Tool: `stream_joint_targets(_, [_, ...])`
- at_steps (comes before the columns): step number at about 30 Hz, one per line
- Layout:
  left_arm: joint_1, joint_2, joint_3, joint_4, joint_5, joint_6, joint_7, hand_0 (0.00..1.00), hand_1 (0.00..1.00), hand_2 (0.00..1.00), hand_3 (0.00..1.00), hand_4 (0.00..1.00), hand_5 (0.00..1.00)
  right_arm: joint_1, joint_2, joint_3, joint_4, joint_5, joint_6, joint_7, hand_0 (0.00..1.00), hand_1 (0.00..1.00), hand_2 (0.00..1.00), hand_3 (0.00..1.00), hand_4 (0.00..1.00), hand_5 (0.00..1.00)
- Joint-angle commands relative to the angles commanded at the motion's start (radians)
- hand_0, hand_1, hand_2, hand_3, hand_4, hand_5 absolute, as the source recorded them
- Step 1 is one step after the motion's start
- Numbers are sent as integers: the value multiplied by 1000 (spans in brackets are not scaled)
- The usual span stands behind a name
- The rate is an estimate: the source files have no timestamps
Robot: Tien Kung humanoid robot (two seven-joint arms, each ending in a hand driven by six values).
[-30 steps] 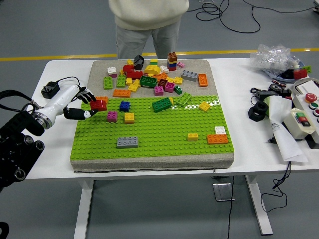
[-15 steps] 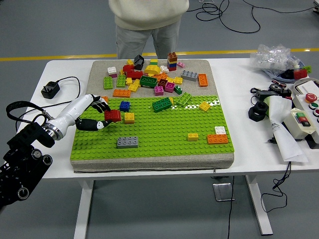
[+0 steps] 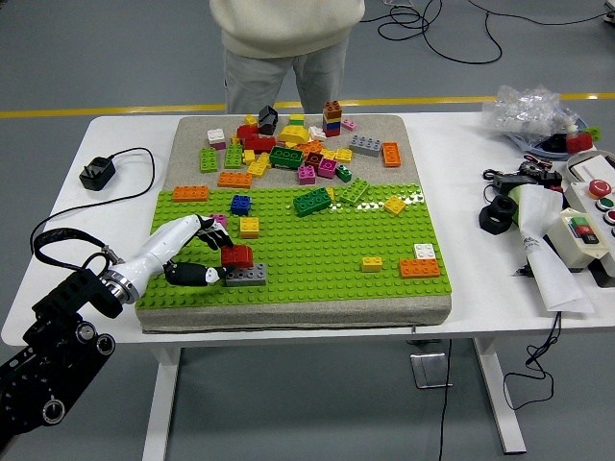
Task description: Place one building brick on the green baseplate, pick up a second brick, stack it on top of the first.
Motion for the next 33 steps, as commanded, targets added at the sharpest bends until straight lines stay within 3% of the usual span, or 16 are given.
stream_joint_targets(12, [1,-22,16,21,0,4,-1,612,521,515,479,586,108,-2,2,-7,0,3,-2,-3,759,691,732,696,948,688])
stream_joint_targets(33, [-39,-47,19,93,-6,16,-14,615,525,518,482,589,113,3,6,-14,0,8,-3,-5,759,690,732,697,948,687])
